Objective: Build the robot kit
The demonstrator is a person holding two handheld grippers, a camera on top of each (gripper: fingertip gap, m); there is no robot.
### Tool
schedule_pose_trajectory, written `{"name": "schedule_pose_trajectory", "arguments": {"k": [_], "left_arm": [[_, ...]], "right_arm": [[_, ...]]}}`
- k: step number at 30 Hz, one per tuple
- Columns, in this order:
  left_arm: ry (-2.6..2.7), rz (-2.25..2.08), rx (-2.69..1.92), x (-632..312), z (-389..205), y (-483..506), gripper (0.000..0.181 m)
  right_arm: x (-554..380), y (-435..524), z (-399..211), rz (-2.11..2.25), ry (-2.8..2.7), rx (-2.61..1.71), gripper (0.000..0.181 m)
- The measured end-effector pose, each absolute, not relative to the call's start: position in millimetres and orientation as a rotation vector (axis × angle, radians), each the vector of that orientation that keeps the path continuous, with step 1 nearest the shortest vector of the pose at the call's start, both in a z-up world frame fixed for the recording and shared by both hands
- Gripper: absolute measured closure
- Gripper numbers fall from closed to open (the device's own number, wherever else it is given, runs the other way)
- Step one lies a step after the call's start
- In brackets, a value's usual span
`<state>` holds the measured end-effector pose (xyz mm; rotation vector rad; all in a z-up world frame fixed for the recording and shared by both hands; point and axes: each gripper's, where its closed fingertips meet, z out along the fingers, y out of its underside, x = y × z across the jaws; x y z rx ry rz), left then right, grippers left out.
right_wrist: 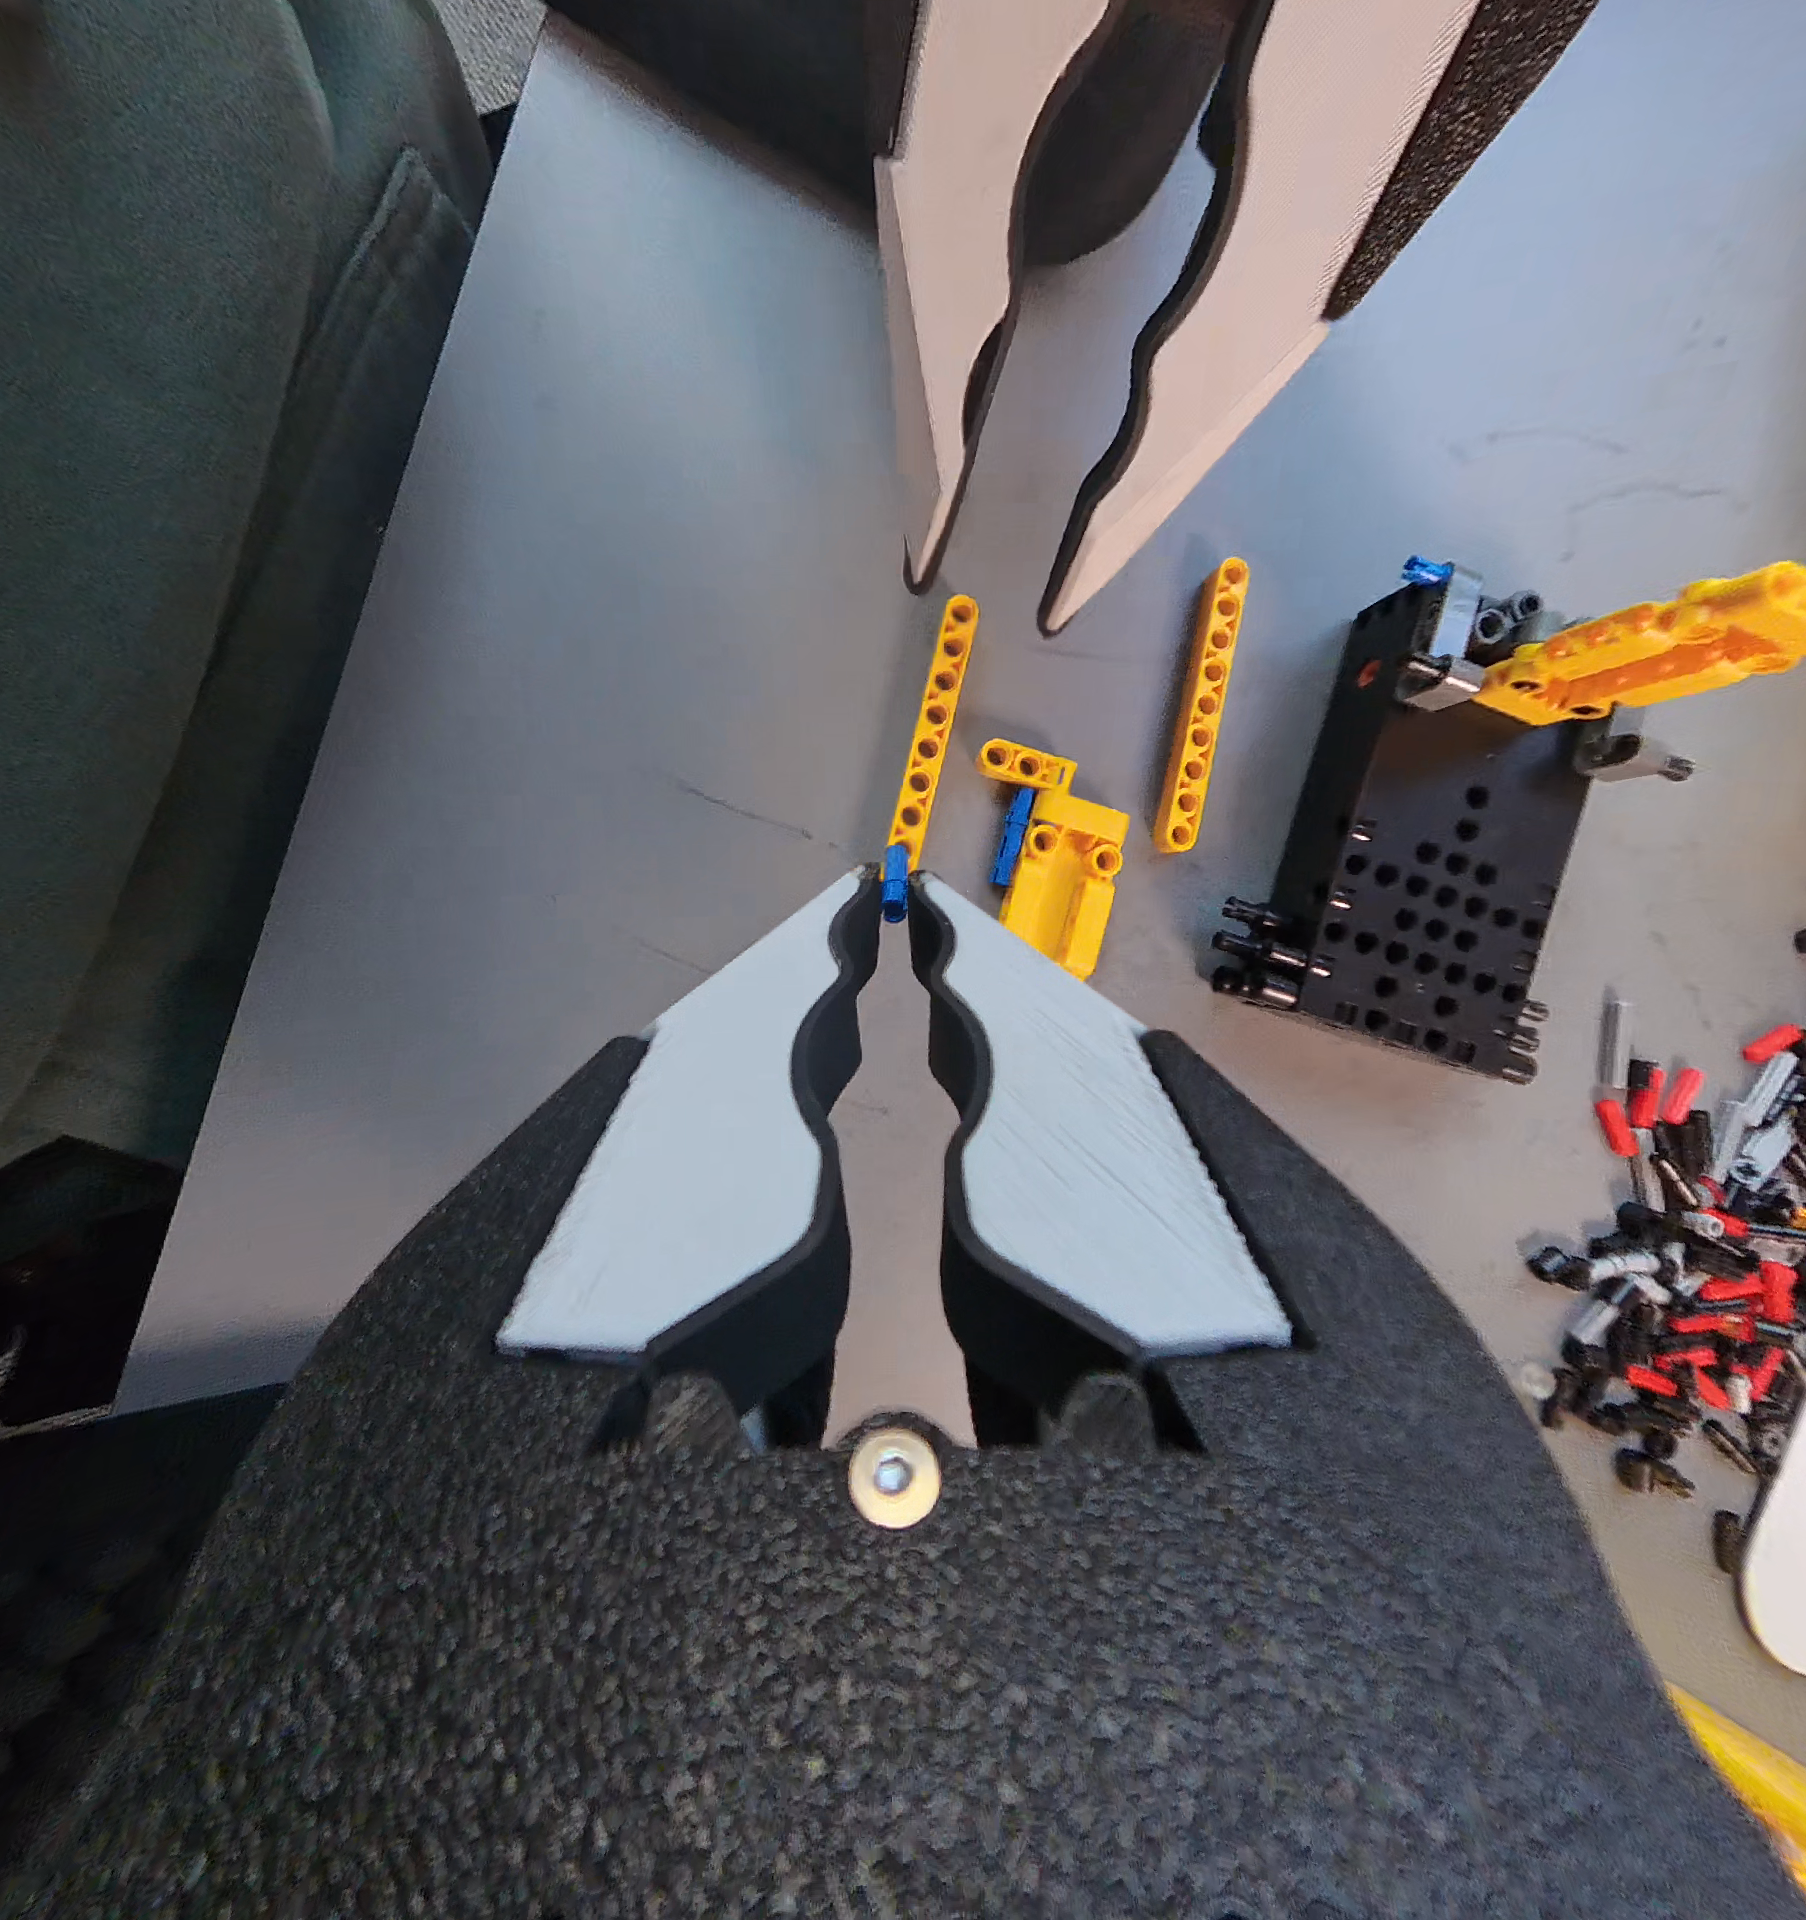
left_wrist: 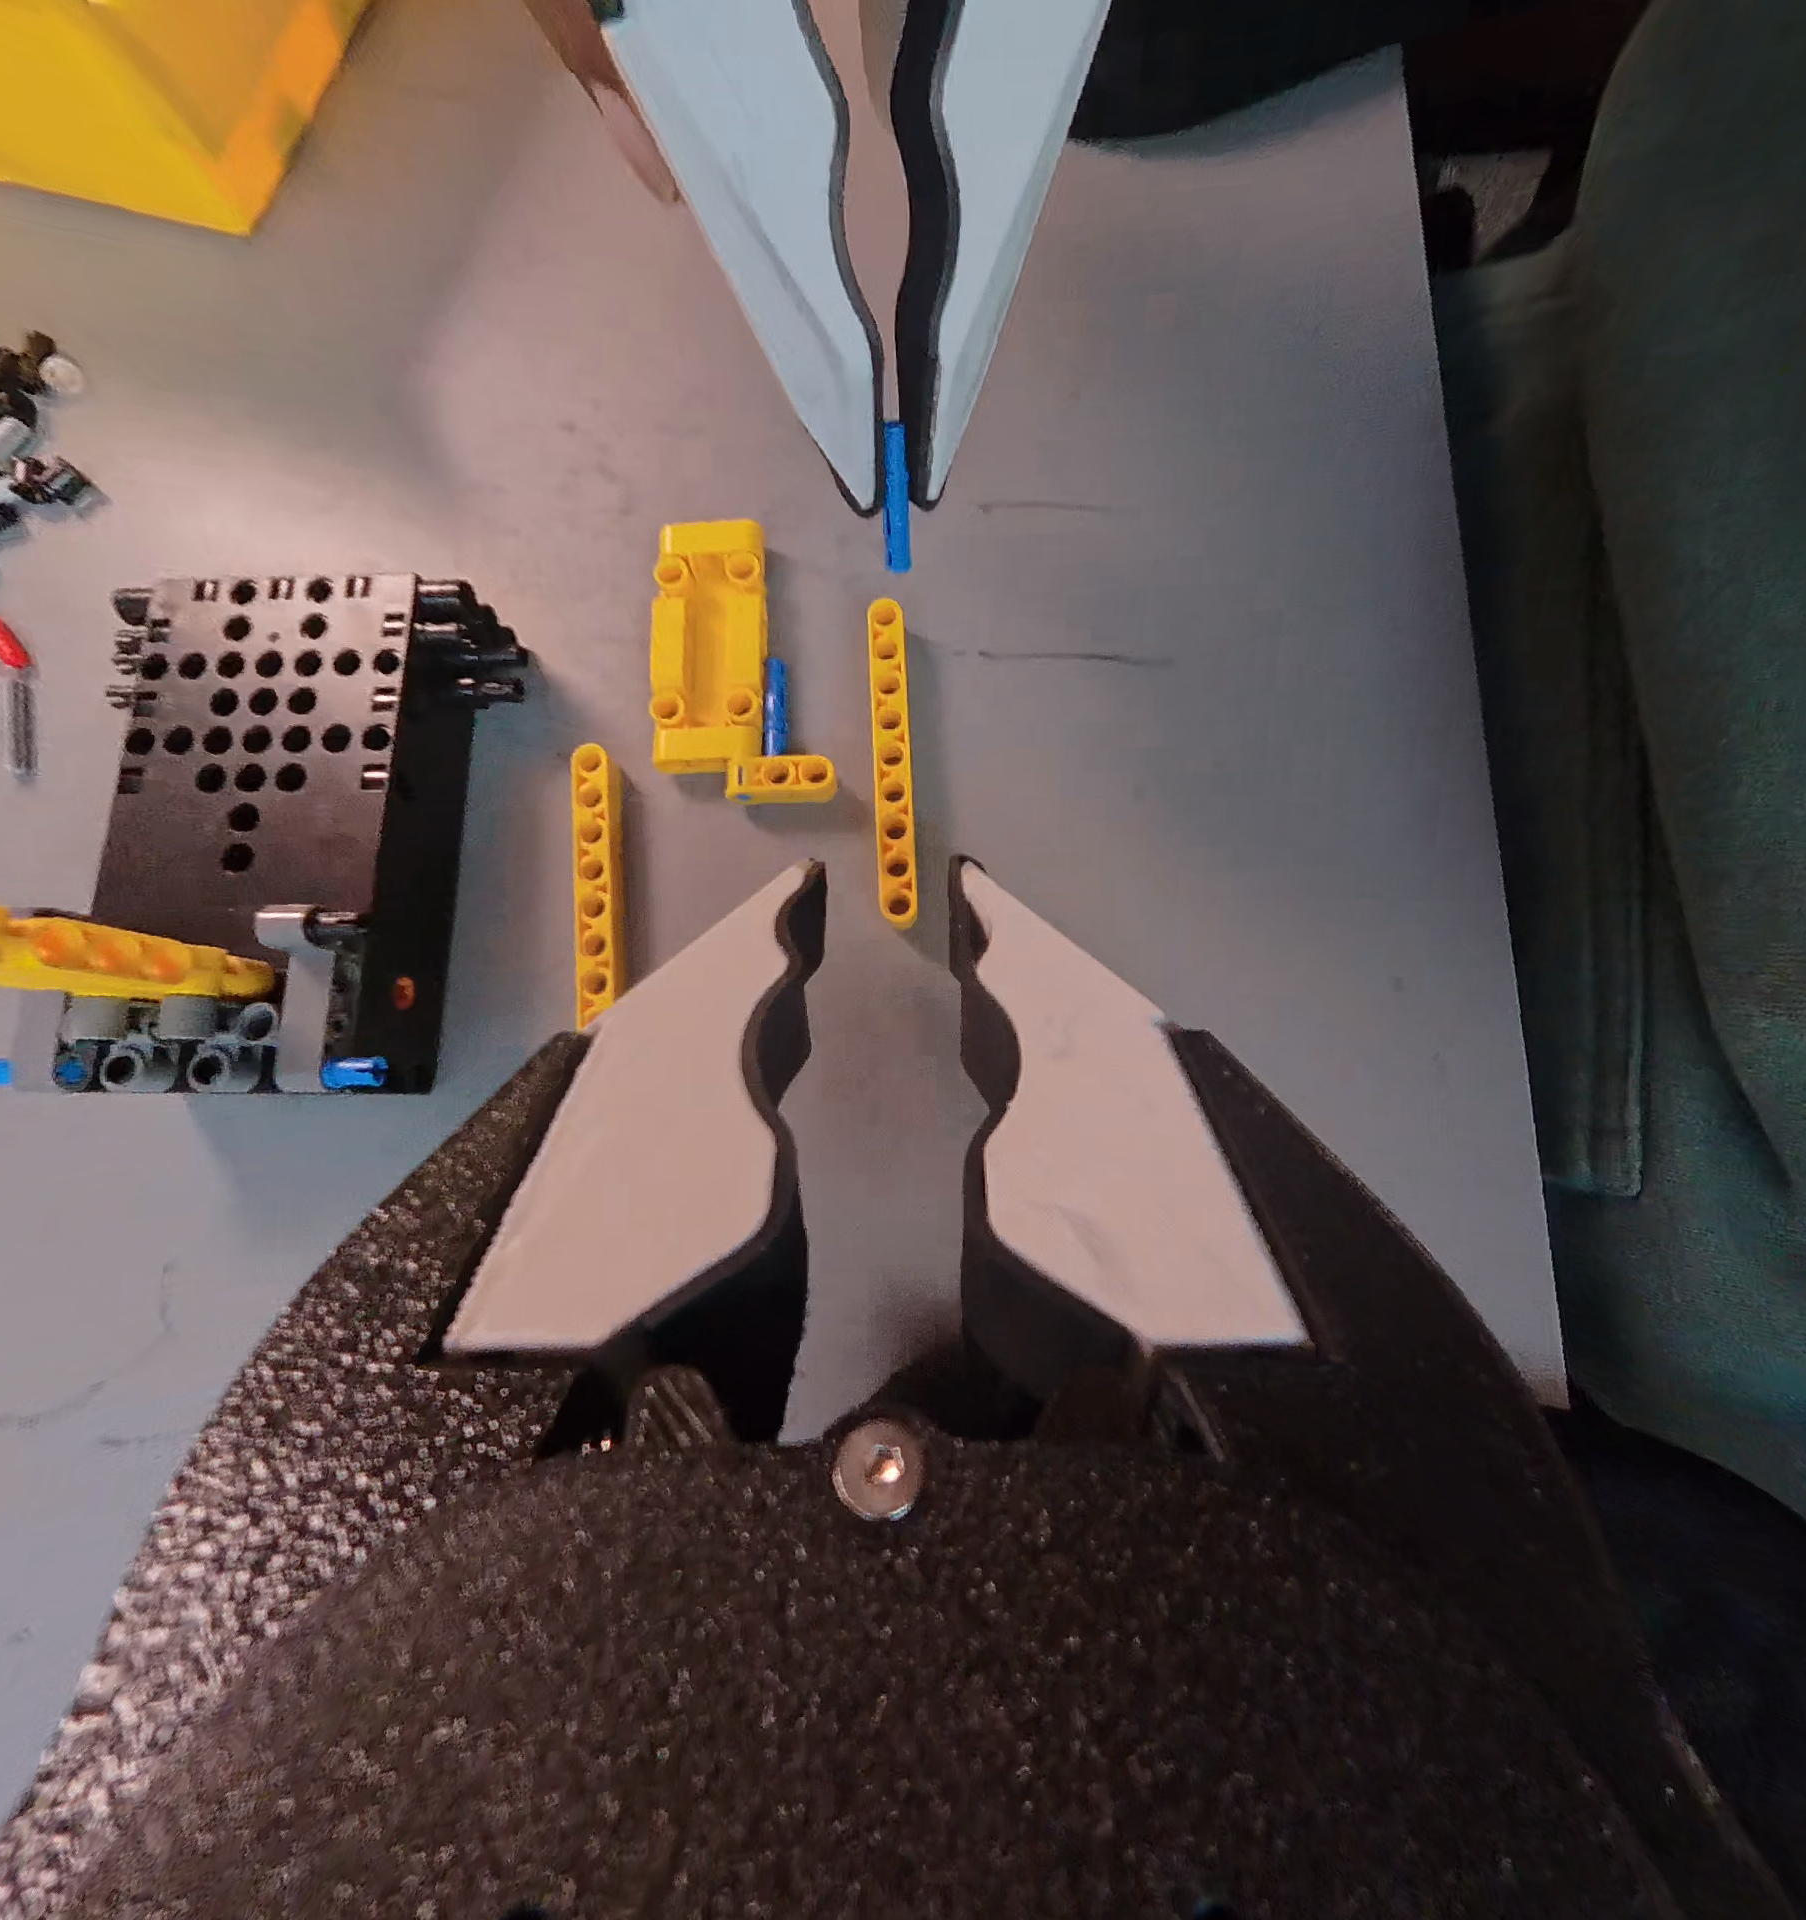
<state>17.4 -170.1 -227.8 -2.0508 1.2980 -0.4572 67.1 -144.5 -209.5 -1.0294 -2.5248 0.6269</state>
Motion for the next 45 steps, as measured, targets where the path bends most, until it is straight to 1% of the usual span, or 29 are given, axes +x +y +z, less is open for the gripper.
{"name": "schedule_pose_trajectory", "arguments": {"k": [5,12,24,28,31,36,45], "left_arm": [[1.345,-0.433,-2.097,18,-240,-173,0.162],[1.362,-0.393,-2.116,18,-247,-172,0.172],[1.363,-0.393,-2.112,18,-247,-172,0.173],[1.361,-0.389,-2.11,18,-247,-171,0.171],[1.369,-0.401,-2.107,19,-247,-171,0.174],[1.376,-0.437,-2.103,20,-247,-171,0.174],[1.394,-0.538,-2.104,20,-247,-166,0.174]], "right_arm": [[67,-141,-222,0.554,-2.56,-1.035,0.176],[66,-141,-231,0.526,-2.583,-1.032,0.177],[54,-148,-228,0.551,-2.59,-1.007,0.176],[51,-149,-233,0.508,-2.631,-1.002,0.176],[51,-147,-234,0.46,-2.679,-0.992,0.177],[50,-149,-233,0.338,-2.793,-0.874,0.177],[50,-151,-233,0.032,-2.977,-0.478,0.177]]}}
